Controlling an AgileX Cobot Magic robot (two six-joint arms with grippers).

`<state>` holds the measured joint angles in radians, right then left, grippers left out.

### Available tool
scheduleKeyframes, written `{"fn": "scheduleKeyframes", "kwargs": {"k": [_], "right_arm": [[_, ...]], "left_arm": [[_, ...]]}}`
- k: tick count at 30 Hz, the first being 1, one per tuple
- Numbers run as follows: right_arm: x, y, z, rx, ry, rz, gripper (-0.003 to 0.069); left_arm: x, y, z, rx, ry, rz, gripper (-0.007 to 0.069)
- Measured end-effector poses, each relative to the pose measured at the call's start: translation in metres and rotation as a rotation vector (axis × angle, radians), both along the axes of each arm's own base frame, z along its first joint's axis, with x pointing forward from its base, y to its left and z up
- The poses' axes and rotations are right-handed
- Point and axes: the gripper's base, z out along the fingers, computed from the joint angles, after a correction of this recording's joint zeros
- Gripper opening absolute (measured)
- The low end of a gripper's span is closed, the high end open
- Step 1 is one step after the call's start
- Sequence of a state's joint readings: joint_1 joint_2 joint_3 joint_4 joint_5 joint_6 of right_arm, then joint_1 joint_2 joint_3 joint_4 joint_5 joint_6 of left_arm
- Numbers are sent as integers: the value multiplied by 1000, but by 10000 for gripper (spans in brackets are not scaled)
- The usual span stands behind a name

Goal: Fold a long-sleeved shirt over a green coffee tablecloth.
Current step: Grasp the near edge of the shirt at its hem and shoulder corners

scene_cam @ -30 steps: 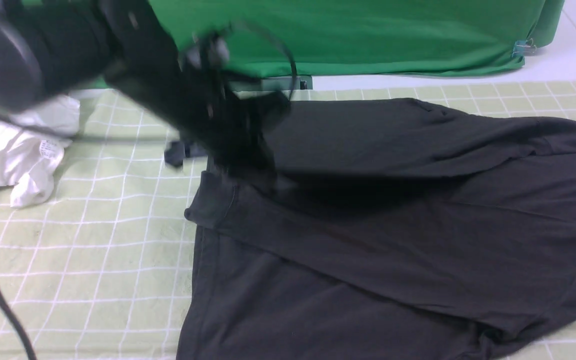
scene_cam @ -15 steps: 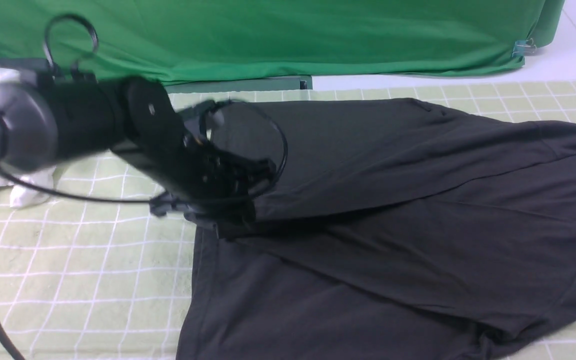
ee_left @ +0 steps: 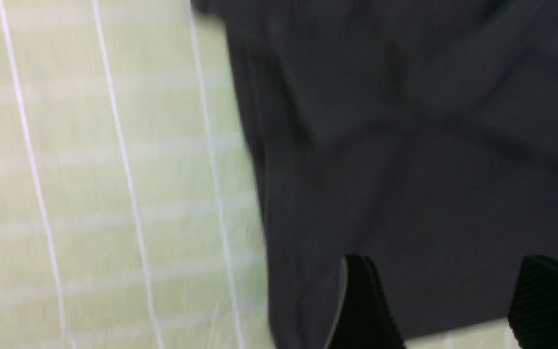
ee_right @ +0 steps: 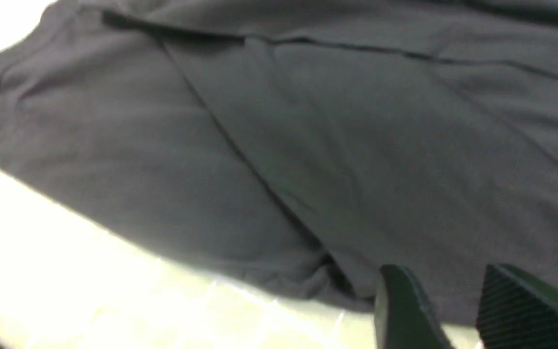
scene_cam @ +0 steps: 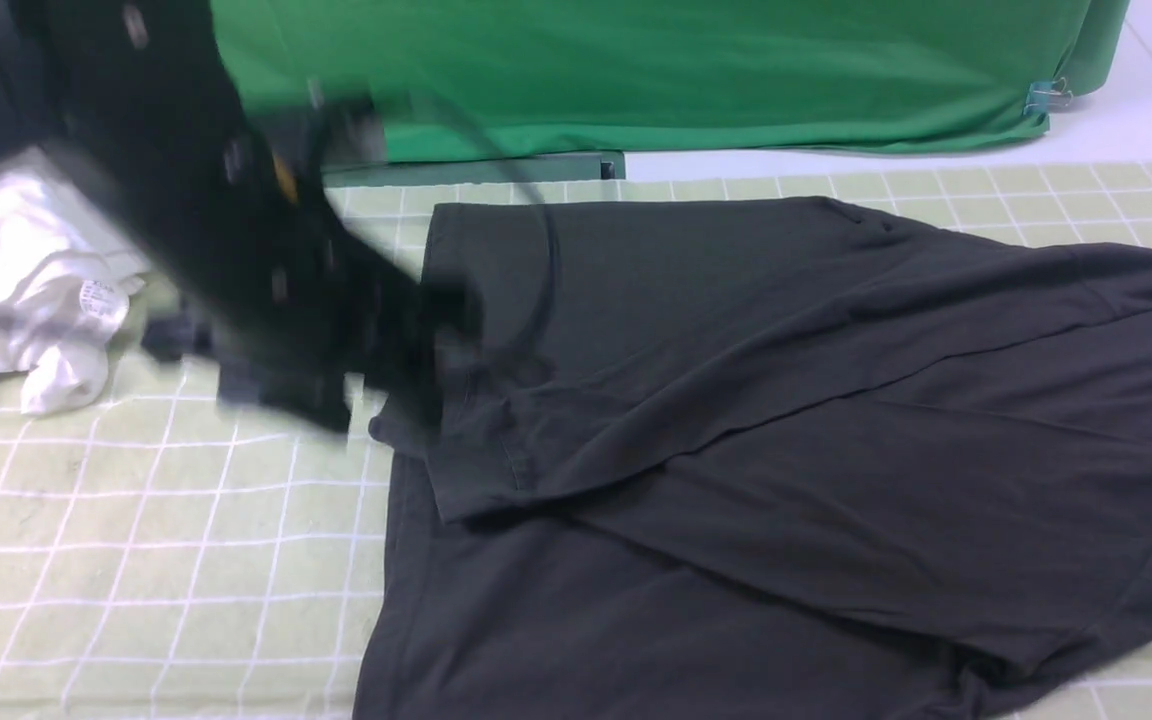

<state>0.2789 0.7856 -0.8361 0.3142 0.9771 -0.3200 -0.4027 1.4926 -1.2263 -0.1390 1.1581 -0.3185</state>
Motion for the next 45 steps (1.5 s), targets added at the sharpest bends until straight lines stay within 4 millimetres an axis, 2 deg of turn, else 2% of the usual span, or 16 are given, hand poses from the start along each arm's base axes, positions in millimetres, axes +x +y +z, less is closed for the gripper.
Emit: {"fn": "scheduleKeyframes", "kwargs": {"k": [3,6,9,13,22,28,33,40,42,45], "right_arm": [[-1,0,-1,-4,14,3,237],[-1,0,-1,-5,14,3,237],[-1,0,-1,-6,15,4,237],[-1,0,-1,-6,15,4,237],[0,0,0,-3,5,1,237],[0,0,0,-2,2,1,237],[0,0,0,-2,2,1,237],[0,0,0,-2,2,1,237],[0,0,-1,1,7,3,239],[-1,3,-8,0,30,21,241]], "left_arm": [[-26,-8,-31,44,110,-22,411],[-58,-17,-71,95,206,-40,411],[-77,-21,-97,94,242,3,411],[-88,-19,-117,62,235,48,411],[-95,-11,-132,74,220,64,411],[-90,-14,-135,17,142,90,393],[-90,-15,-136,9,139,96,295],[-89,-14,-135,19,124,63,60],[-90,-12,-134,30,120,46,26],[-92,-10,-131,43,115,31,22]]}}
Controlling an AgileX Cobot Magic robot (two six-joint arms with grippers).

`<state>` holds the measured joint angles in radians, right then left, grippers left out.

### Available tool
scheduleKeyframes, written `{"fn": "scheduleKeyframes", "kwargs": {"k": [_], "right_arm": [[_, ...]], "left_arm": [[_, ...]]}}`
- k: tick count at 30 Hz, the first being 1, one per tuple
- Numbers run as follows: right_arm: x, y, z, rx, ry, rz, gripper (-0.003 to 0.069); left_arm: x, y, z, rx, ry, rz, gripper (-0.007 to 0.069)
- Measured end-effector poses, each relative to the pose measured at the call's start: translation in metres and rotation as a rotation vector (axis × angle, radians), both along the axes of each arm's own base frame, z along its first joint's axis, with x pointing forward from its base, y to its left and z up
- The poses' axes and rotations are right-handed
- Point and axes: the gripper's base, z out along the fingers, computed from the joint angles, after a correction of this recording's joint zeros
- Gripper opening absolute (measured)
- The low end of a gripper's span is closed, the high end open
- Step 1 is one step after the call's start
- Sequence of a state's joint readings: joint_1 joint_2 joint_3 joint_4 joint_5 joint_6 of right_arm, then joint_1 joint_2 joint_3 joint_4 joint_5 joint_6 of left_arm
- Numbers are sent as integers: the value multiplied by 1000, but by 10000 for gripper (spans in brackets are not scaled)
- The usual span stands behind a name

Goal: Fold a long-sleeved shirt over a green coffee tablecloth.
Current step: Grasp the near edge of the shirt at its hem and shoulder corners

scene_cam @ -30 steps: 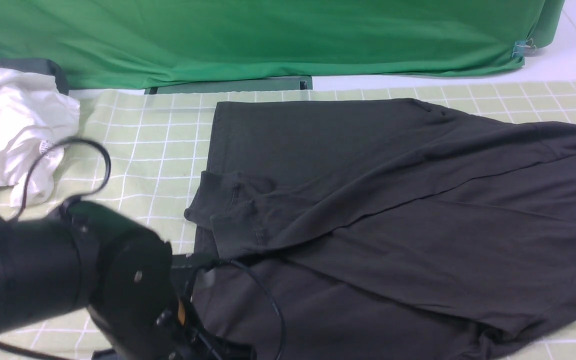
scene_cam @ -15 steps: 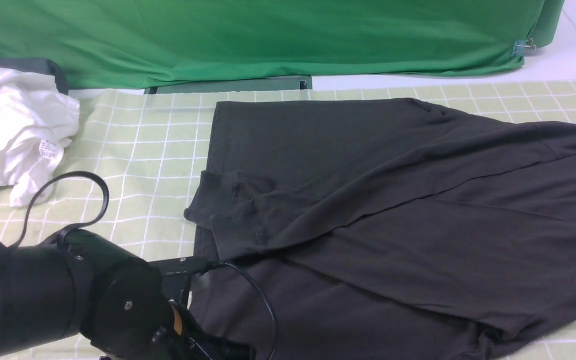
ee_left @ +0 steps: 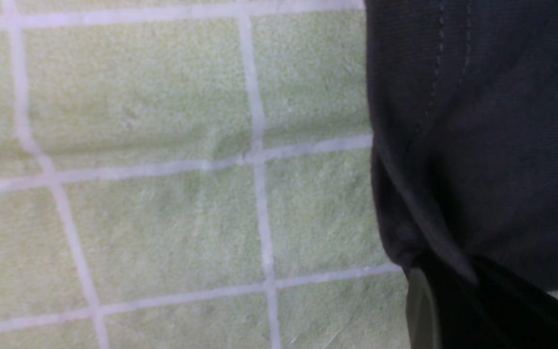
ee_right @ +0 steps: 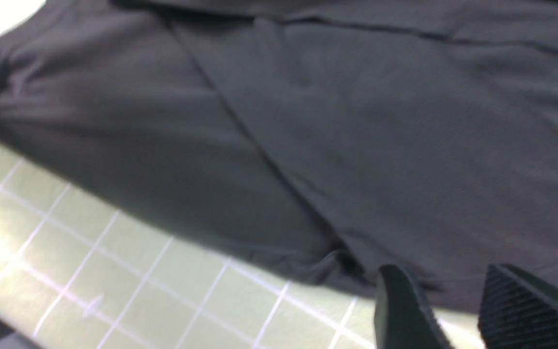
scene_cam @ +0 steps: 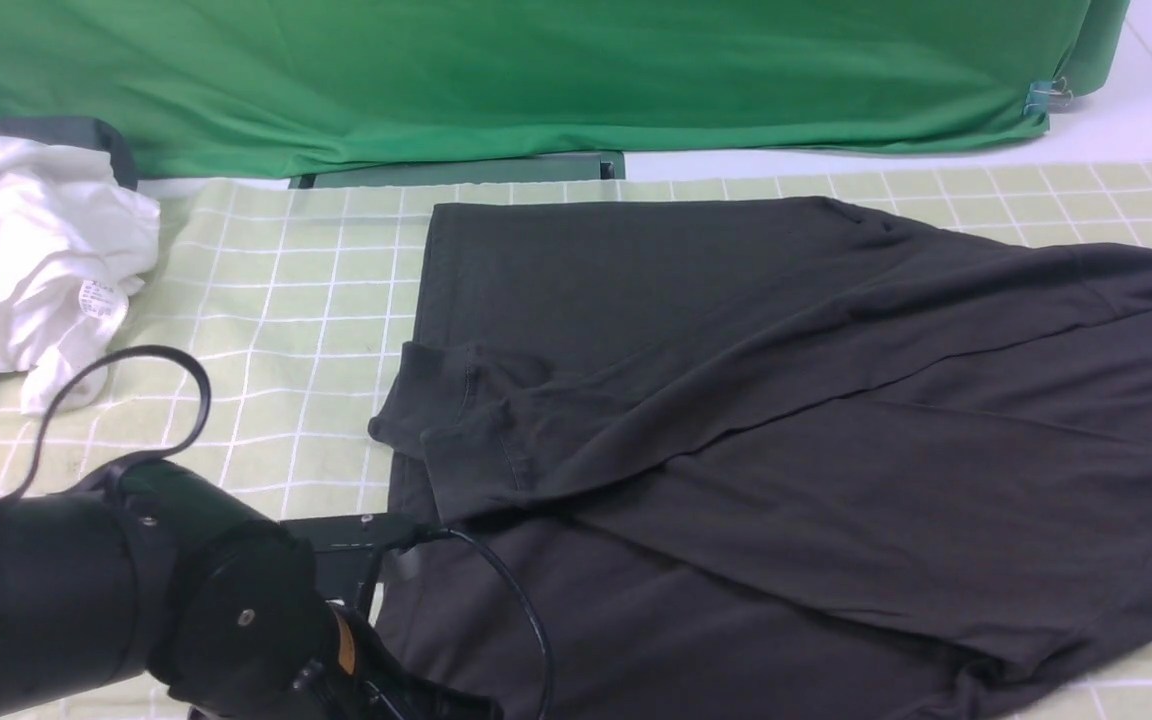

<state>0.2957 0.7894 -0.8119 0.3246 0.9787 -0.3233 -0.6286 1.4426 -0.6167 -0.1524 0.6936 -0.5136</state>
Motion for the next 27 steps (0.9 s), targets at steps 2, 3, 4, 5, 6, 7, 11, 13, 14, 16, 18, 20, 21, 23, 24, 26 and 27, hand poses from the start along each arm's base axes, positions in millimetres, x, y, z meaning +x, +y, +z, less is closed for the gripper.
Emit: {"fn": "scheduleKeyframes", "kwargs": {"k": [2,3,4,5,6,7,11,13,14,16,18,20,21,23,24,26,27], "right_arm": [[0,5,-8,-7,26,38,241],[1,10,-15,-17,45,73,244],[1,15,-23,-32,69,109,250],[2,19,-29,-50,87,140,257],[2,24,-37,-75,114,180,274],[1,30,-44,-99,138,219,285],[7,47,-77,-288,224,355,391],[14,55,-90,-383,240,364,430],[19,58,-96,-427,237,355,440],[27,61,-104,-483,226,339,448],[40,64,-118,-562,226,301,452],[47,65,-128,-615,236,291,453],[50,67,-134,-638,247,287,452],[55,69,-143,-675,261,290,454],[57,69,-147,-692,267,290,454],[59,70,-152,-710,277,295,454],[61,71,-157,-733,284,305,454]], "left_arm": [[-1,2,3,4,-11,-11,22],[-1,2,5,2,-18,-14,22],[-2,3,7,-1,-26,-17,22],[-2,3,8,-4,-31,-18,22],[-2,3,9,-4,-37,-20,22],[-2,3,10,-4,-41,-24,22],[-3,4,10,5,-33,-46,22],[-4,5,10,8,-33,-50,22],[-4,5,10,8,-33,-49,22],[-3,5,10,12,-35,-53,22],[-3,5,10,16,-40,-59,22],[-3,5,10,17,-41,-61,22],[-3,5,10,18,-41,-62,22],[-3,5,10,17,-42,-63,22],[-3,5,10,17,-43,-64,22],[-3,5,10,17,-43,-64,22],[-3,5,10,18,-45,-64,22]]}}
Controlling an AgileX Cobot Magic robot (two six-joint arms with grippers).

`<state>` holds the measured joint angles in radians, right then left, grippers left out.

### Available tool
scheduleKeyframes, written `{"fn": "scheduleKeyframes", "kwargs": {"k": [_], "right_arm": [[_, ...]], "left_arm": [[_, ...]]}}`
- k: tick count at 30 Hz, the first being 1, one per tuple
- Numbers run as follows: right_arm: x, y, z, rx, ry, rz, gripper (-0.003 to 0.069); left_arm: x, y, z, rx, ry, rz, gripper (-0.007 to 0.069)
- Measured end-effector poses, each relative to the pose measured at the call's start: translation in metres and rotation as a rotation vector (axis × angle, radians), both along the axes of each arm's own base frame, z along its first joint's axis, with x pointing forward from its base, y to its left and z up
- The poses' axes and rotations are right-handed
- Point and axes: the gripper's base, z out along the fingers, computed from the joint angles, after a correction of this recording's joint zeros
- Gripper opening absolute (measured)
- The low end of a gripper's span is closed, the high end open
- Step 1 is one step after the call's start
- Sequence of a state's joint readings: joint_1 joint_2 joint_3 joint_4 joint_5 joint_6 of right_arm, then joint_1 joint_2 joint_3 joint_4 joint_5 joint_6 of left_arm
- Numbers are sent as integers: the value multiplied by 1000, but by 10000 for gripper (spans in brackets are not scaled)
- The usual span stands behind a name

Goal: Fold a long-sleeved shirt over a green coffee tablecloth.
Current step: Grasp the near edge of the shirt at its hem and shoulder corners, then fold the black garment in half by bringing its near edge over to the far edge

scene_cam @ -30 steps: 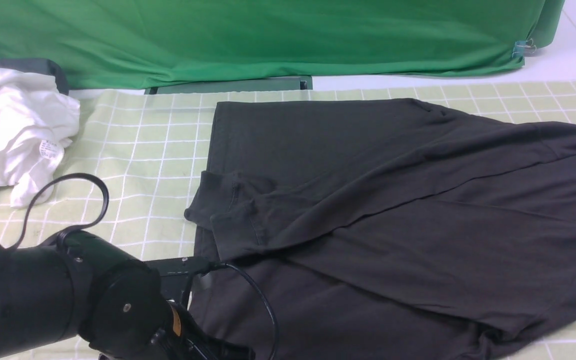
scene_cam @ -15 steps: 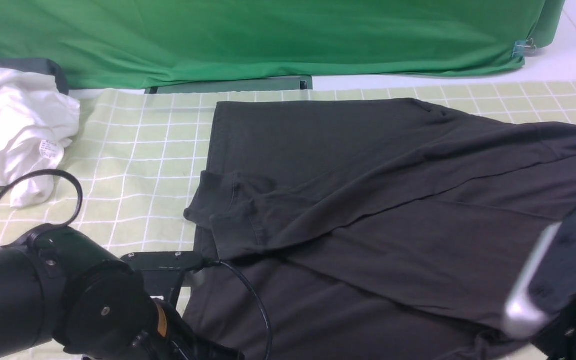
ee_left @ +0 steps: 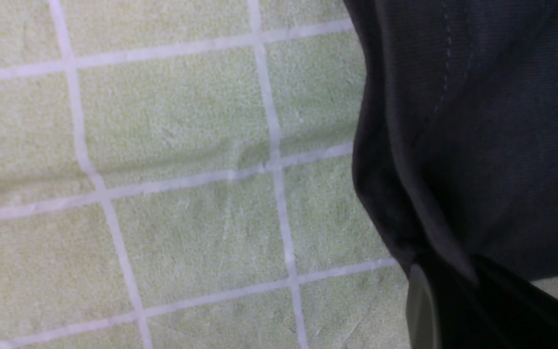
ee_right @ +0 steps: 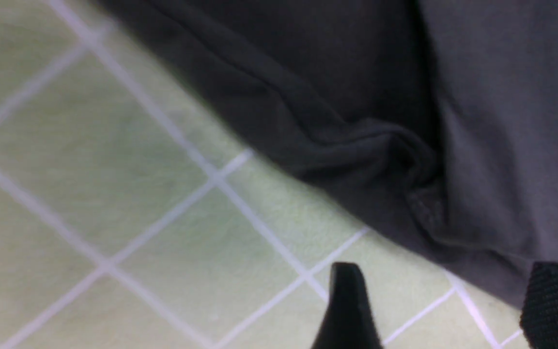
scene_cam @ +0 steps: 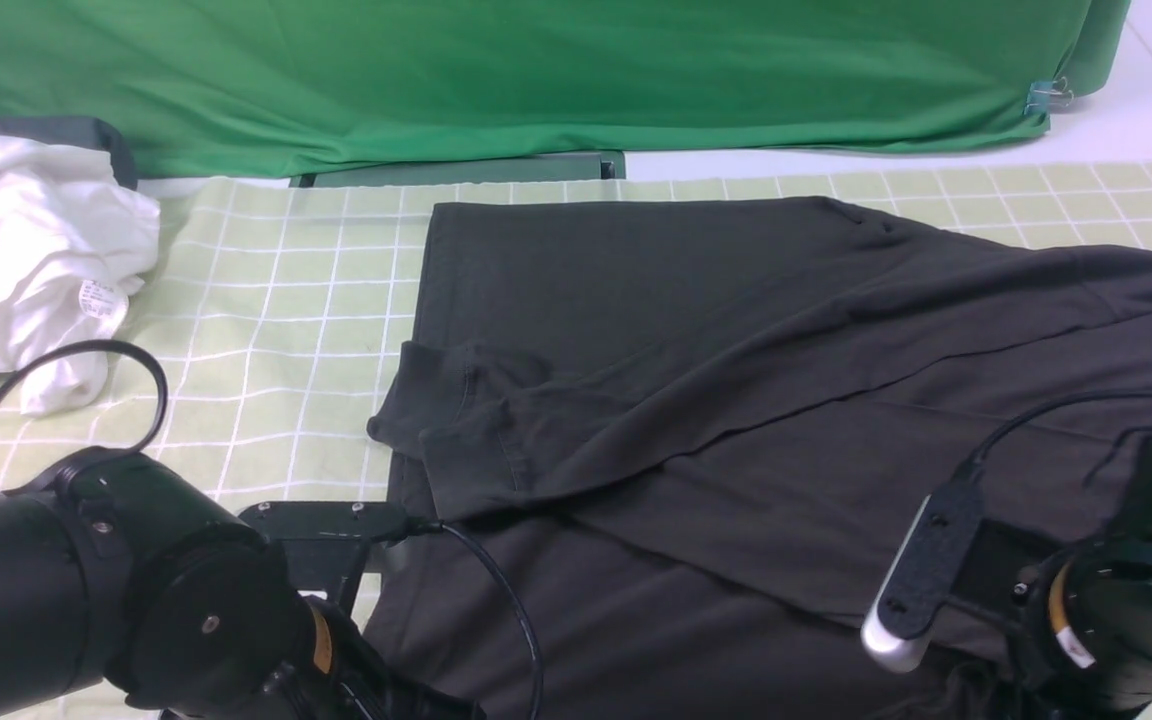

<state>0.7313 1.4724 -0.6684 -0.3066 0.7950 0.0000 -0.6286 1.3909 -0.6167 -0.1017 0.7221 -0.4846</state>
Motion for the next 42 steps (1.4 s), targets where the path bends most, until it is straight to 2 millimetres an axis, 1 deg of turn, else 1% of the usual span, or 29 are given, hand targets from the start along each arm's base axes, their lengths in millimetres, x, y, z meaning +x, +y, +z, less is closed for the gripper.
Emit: {"fn": "scheduleKeyframes", "kwargs": {"k": [3,9,10,11,12,13,14,15,16,18,19,23,25,28,30,34,36,38,39,40,42], "right_arm": [[5,3,-10,-35,1,43,454],[12,8,-18,-28,-29,101,450],[12,8,-18,-24,-34,106,440],[13,9,-18,-20,-38,110,415],[13,9,-18,-20,-38,110,409],[13,9,-18,-20,-38,110,336],[13,9,-18,-22,-37,109,290],[12,8,-18,-29,-34,107,209],[12,8,-17,-30,-32,105,180],[13,8,-14,-46,-21,83,55],[13,8,-11,-47,-16,68,41],[10,8,-1,-33,4,41,37],[6,6,7,-15,9,19,37],[-1,3,13,-10,36,-20,37],[-5,2,14,3,59,-39,37],[-19,-2,5,19,143,-68,37],[-24,-5,3,7,175,-83,37],[-24,-5,3,3,182,-87,37],[-23,-5,4,-2,178,-93,37],[-23,-5,5,-2,178,-94,37],[-15,-2,13,-5,133,-103,36]], "left_arm": [[1,-1,0,-6,-11,0,22],[1,-1,0,-7,-16,-1,22],[2,-1,0,-8,-19,-4,22],[2,-1,0,-10,-22,-4,22],[2,-1,0,-9,-21,-4,22],[2,-1,0,-11,-24,-4,22],[2,-1,0,-11,-24,-4,22],[2,-1,0,-11,-24,-4,22],[2,-1,0,-11,-24,-4,22],[2,-1,2,-16,-30,-4,22],[1,-1,4,-20,-37,-4,22],[-1,2,14,-43,-75,-9,22],[-4,4,20,-52,-91,-13,22],[-10,6,26,-72,-86,-4,22],[-15,8,24,-88,-64,11,22],[-30,13,14,-97,11,39,22],[-33,14,16,-109,12,42,22],[-32,14,21,-124,-6,41,22],[-30,12,28,-141,-32,37,22],[-30,12,28,-139,-33,37,22],[-20,8,46,-159,-112,23,22]]}}
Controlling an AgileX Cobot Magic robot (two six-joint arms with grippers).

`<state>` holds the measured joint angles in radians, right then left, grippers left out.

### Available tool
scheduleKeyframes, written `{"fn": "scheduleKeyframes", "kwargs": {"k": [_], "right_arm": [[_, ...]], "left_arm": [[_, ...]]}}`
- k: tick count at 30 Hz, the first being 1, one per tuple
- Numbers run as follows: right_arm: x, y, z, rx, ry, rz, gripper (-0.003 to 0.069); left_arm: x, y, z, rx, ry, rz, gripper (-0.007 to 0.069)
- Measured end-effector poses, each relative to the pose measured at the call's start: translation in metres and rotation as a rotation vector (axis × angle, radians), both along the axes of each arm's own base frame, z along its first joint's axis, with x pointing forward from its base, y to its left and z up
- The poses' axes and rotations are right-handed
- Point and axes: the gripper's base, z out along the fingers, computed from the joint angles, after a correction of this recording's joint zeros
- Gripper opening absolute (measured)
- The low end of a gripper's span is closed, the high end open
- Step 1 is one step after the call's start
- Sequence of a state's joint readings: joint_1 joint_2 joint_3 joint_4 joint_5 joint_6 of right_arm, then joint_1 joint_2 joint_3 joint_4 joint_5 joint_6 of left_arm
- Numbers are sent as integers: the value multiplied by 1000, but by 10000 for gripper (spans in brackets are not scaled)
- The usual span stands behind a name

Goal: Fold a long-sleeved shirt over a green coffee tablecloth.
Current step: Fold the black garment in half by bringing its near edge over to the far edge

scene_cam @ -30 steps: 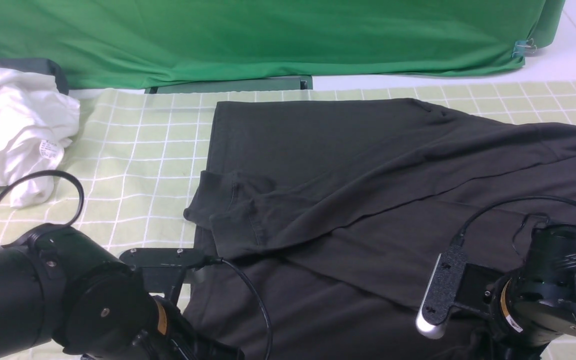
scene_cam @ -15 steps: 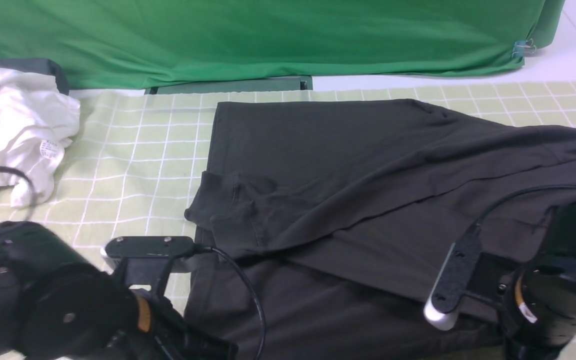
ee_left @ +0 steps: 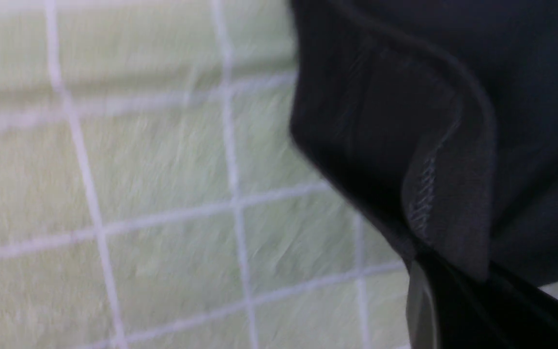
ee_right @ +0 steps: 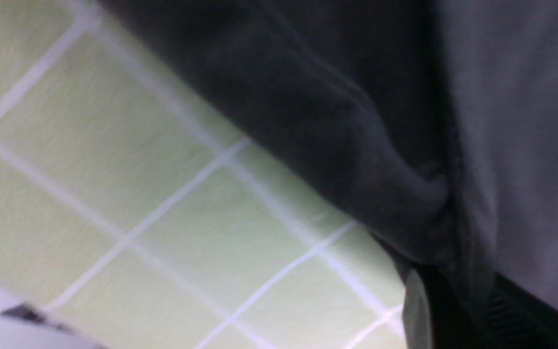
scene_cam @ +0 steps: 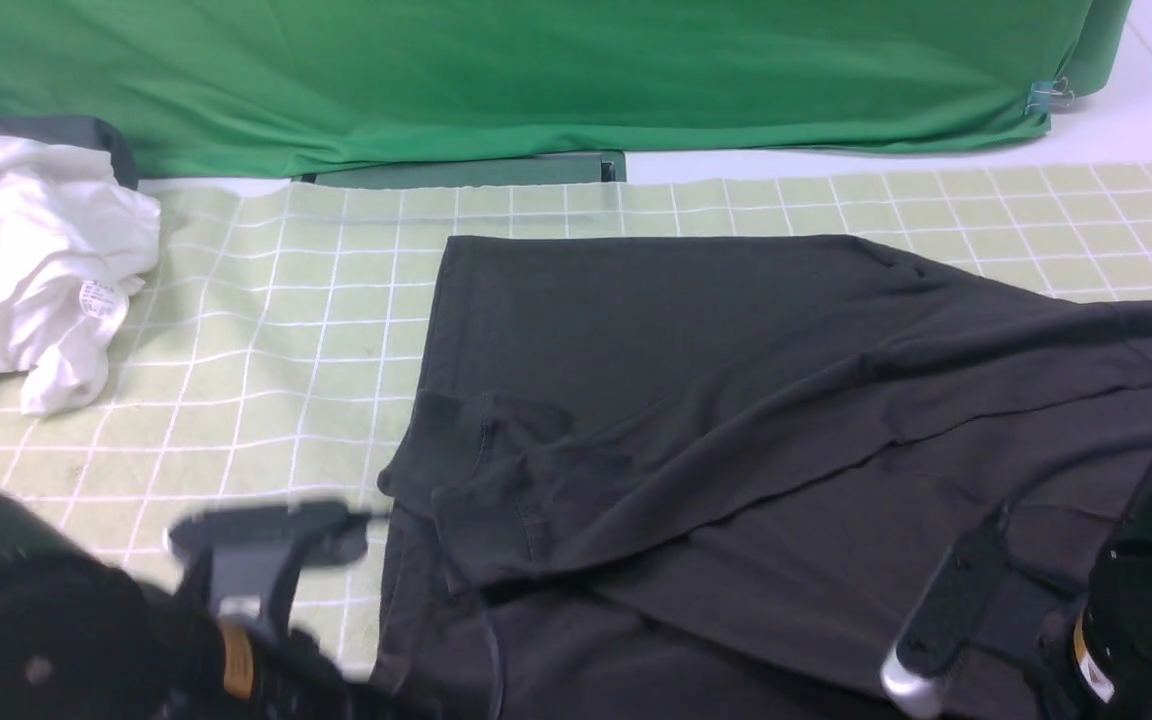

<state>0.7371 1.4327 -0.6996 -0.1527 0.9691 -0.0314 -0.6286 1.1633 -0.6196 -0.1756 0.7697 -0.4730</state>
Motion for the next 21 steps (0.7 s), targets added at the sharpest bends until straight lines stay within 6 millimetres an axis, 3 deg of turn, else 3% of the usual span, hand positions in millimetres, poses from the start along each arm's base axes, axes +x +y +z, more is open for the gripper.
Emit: {"fn": "scheduleKeyframes", "kwargs": {"k": [5,12,16,17,18,21], "right_arm": [[22,6,20,20,-100,-24,36],[103,-2,51,117,-251,-215,36],[146,-4,60,172,-333,-268,36],[148,-3,60,176,-338,-270,36],[166,-2,61,207,-377,-281,36],[198,-2,53,239,-422,-303,36]], "left_arm": [[26,-6,24,8,-137,29,22],[107,6,40,62,-248,102,22],[155,17,36,52,-286,142,22],[158,18,36,50,-291,144,22],[179,19,29,44,-290,152,22],[214,22,17,41,-282,177,22]]}}
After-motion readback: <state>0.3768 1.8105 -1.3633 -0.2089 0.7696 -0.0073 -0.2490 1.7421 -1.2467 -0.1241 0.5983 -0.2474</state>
